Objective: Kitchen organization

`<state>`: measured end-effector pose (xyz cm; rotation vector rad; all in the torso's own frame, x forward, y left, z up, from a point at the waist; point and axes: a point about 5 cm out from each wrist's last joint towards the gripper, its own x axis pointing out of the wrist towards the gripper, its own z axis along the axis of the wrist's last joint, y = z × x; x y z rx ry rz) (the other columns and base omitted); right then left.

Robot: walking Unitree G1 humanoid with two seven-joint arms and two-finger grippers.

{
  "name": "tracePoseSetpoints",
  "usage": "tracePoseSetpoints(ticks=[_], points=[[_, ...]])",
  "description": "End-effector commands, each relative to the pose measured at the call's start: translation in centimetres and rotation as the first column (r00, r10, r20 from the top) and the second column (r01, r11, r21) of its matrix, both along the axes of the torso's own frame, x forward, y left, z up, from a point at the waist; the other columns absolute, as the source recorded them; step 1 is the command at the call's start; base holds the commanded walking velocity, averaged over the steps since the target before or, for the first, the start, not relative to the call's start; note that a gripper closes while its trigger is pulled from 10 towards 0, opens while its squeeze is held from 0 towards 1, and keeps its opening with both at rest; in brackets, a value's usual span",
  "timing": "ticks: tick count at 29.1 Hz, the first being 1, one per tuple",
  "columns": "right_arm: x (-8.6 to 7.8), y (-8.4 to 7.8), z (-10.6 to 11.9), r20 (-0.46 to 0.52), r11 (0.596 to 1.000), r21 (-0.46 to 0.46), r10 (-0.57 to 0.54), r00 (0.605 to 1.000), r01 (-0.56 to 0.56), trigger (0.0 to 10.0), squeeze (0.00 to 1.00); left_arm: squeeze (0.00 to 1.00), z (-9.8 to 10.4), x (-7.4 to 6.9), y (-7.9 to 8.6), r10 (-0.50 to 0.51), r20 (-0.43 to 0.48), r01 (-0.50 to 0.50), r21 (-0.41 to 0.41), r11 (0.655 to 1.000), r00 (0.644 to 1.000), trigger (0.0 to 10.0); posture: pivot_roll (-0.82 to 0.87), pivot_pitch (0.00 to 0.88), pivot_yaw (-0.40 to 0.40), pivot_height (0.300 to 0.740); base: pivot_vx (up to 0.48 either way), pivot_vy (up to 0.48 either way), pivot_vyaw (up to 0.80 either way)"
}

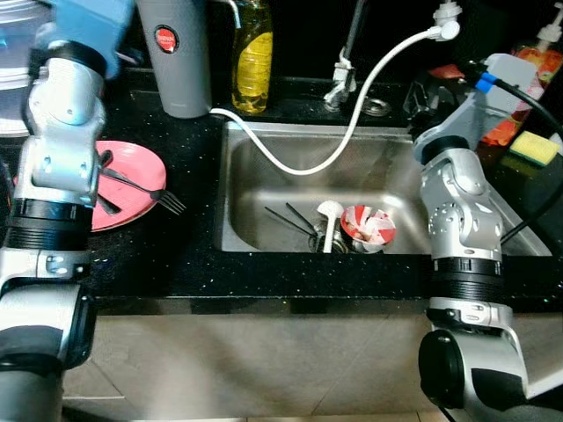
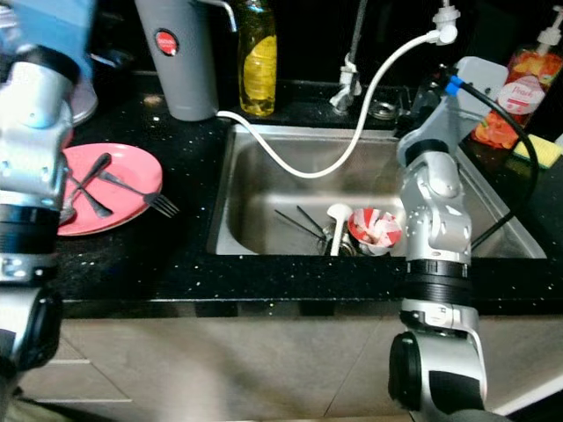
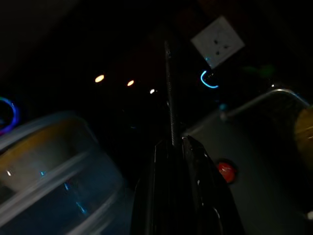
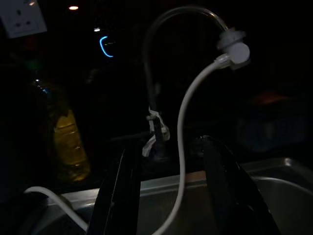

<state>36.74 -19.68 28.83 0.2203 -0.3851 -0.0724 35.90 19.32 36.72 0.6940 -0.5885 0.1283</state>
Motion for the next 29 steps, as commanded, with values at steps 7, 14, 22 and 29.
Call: tracePoseSetpoints(ticks=[7, 14, 22, 29], points=[[-0.3, -0.6, 0.3, 0.011, 1.000, 0.000, -0.017, 1.000, 0.017, 10.0, 0.00, 0.00, 1.4, -0.1, 1.5, 0.071, 0.053, -0.065, -0.097, 0.993, 0.996, 10.0, 0.25, 0.000, -0.039, 0.740, 0.000, 0.000, 0.00], [-0.4, -0.6, 0.3, 0.010, 1.000, -0.004, -0.022, 1.000, 0.023, 10.0, 0.00, 0.00, 0.5, 0.2, 0.4, 0.047, 0.032, -0.044, -0.073, 0.996, 0.998, 10.0, 0.24, 0.000, -0.043, 0.740, 0.000, 0.000, 0.00], [-0.3, -0.2, 0.2, 0.009, 1.000, -0.003, -0.012, 1.000, 0.012, 10.0, 0.00, 0.00, -6.9, 2.3, -5.3, -0.336, -0.452, 0.249, -0.243, 0.938, 0.826, 10.0, 0.24, 0.000, -0.043, 0.740, 0.000, 0.000, 0.00], [-0.3, 0.2, 0.4, 0.013, 1.000, -0.007, 0.002, 1.000, -0.002, 10.0, 0.00, 0.00, -10.4, 2.3, -8.8, -0.617, -0.518, 0.304, -0.565, 0.767, 0.592, 10.0, 0.23, 0.000, -0.049, 0.740, 0.000, 0.000, 0.00]])
